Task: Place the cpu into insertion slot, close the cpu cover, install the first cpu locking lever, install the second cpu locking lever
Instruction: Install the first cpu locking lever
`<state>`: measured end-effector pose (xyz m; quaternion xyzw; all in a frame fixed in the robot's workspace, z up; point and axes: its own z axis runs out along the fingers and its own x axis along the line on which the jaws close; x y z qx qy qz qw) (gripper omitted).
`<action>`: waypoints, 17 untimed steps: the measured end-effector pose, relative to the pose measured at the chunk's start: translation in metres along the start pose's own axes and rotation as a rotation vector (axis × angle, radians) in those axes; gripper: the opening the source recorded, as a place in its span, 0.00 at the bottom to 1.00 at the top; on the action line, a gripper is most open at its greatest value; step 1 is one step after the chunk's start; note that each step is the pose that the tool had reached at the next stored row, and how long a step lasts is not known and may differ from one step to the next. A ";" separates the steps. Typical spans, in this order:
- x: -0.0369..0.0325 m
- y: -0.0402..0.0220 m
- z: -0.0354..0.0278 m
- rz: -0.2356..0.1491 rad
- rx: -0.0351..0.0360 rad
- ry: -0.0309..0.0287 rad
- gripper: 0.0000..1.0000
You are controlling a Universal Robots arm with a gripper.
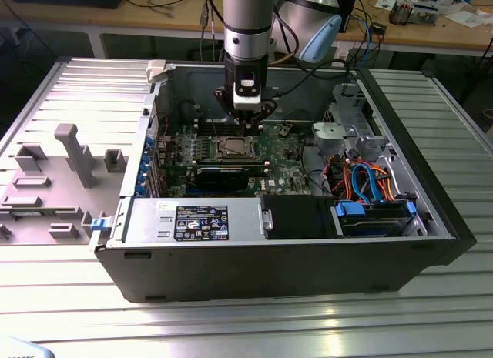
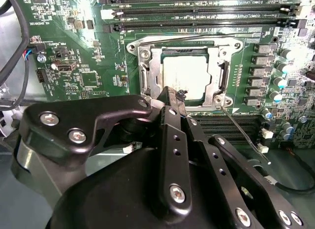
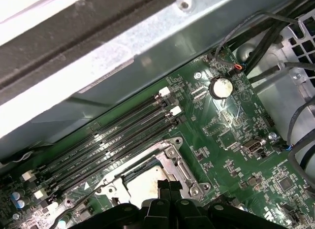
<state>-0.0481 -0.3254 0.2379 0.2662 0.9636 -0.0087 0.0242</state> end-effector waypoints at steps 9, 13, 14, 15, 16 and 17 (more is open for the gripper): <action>0.0000 0.0000 0.0000 -0.033 -0.0016 -0.0002 0.11; 0.0000 0.0000 0.0000 -0.040 -0.0020 -0.0002 0.11; 0.0000 0.0000 0.0000 -0.043 -0.0021 -0.0002 0.11; 0.0000 0.0000 0.0000 -0.045 -0.0022 -0.0002 0.11; 0.0000 0.0000 0.0000 -0.047 -0.0023 -0.0003 0.11; 0.0000 0.0000 0.0000 -0.050 -0.0025 -0.0003 0.11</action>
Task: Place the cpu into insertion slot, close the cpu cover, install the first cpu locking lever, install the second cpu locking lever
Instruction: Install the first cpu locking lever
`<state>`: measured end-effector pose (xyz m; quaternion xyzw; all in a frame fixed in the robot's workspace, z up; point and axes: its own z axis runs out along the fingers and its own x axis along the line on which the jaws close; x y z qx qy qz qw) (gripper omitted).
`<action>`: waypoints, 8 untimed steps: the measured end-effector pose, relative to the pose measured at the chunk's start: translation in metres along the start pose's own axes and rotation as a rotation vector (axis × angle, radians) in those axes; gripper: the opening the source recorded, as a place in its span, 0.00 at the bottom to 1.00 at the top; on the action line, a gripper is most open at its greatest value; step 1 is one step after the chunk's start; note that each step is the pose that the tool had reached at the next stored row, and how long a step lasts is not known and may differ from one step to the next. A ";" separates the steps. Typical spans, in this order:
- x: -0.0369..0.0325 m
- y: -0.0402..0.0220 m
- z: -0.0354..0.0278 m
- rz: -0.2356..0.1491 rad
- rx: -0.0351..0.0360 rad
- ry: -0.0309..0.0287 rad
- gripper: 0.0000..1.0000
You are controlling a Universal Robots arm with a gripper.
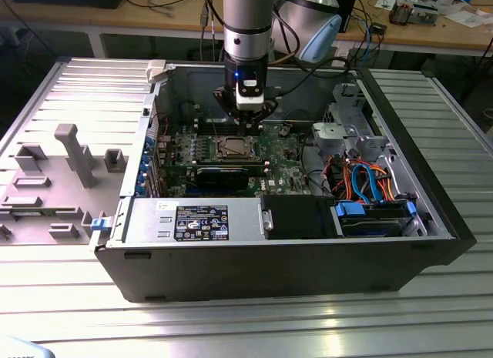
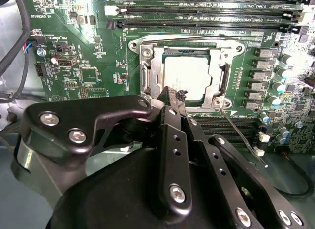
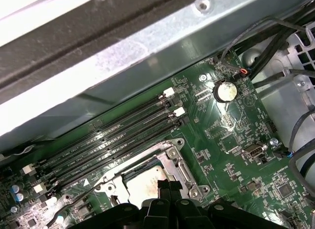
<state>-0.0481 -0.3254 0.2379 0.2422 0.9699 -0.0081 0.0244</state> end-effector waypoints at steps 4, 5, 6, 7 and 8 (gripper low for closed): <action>0.0000 0.0000 0.0000 -0.007 -0.0003 0.0000 0.11; 0.0000 0.0000 0.0000 -0.008 -0.0004 0.0000 0.11; 0.0000 0.0000 0.0000 -0.010 -0.0005 0.0000 0.11; 0.0000 0.0000 0.0000 -0.012 -0.0005 0.0000 0.11; 0.0000 0.0000 0.0000 -0.014 -0.0006 0.0000 0.11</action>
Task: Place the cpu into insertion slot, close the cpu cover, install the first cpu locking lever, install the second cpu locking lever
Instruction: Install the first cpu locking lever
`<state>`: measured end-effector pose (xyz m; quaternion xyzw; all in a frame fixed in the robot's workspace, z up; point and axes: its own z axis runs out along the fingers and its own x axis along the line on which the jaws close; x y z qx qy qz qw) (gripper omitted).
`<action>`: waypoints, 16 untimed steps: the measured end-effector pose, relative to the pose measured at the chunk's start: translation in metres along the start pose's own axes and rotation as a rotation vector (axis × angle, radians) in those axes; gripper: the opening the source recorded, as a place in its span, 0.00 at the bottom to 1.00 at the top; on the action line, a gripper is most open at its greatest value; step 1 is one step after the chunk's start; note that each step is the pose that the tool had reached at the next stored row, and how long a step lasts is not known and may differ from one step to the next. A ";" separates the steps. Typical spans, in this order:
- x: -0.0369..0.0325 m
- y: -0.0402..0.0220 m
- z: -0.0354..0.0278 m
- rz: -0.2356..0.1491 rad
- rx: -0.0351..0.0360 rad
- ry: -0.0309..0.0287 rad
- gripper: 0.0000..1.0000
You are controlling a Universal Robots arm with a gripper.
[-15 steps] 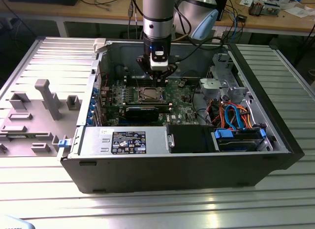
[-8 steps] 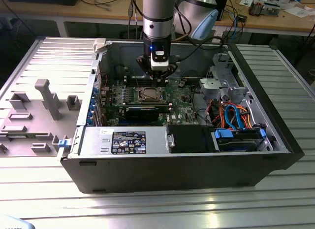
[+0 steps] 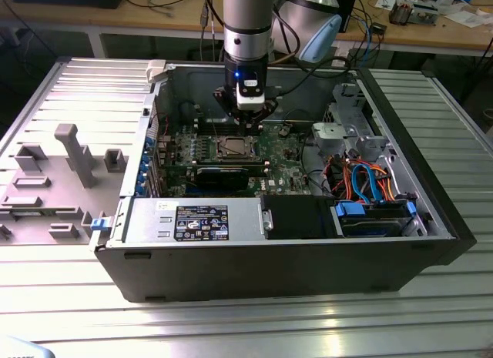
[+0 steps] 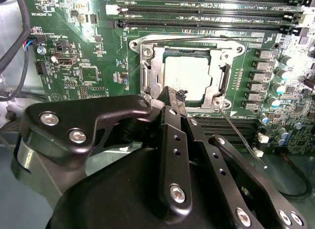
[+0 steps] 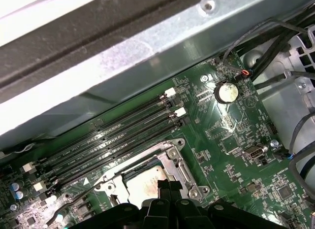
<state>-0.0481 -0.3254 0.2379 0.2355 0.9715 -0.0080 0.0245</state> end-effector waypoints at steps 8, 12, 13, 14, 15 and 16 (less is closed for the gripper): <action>0.0000 0.0000 0.0000 -0.017 -0.0009 0.0000 0.11; 0.0000 0.0000 0.0000 -0.027 -0.0014 -0.0001 0.11; 0.0000 0.0000 0.0000 -0.029 -0.0015 -0.0001 0.11; 0.0000 0.0000 0.0000 -0.032 -0.0017 -0.0002 0.11; 0.0000 0.0000 0.0000 -0.034 -0.0017 -0.0001 0.11; 0.0000 0.0000 0.0000 -0.036 -0.0018 -0.0002 0.11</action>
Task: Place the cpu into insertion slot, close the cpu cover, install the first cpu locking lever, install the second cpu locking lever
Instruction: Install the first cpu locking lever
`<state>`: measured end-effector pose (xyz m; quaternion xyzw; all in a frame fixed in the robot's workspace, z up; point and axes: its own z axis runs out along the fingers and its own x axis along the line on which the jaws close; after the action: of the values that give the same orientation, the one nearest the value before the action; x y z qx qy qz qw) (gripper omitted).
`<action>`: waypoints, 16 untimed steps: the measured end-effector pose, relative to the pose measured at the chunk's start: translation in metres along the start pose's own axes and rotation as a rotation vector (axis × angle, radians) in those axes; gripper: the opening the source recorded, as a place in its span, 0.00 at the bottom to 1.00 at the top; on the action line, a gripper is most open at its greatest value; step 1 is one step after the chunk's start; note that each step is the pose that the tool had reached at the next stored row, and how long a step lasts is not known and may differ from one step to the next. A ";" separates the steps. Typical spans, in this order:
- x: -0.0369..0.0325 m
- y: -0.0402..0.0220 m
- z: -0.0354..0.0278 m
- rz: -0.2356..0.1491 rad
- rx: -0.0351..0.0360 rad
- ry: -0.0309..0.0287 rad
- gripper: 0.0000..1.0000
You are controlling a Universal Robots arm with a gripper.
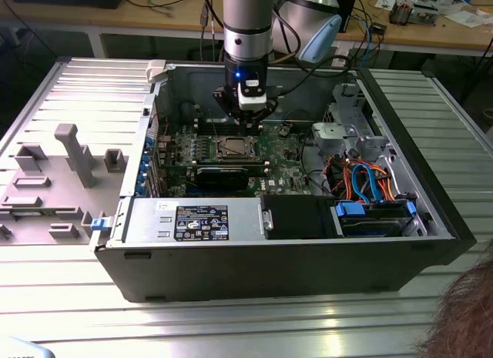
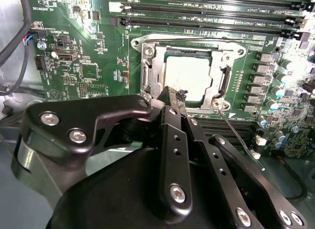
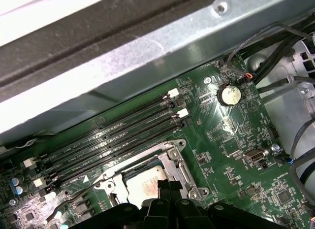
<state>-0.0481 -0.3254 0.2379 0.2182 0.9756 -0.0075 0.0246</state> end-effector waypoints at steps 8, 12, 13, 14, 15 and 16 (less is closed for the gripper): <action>0.0000 0.0000 0.0000 -0.022 -0.0010 -0.0001 0.11; 0.0000 0.0000 0.0000 -0.033 -0.0015 -0.0003 0.11; 0.0000 0.0000 0.0000 -0.036 -0.0016 -0.0002 0.11; 0.0000 0.0000 0.0000 -0.038 -0.0017 -0.0003 0.11; 0.0000 0.0000 0.0000 -0.040 -0.0019 -0.0003 0.11; 0.0000 0.0000 0.0000 -0.042 -0.0019 -0.0003 0.11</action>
<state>-0.0481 -0.3254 0.2379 0.1977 0.9799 -0.0072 0.0248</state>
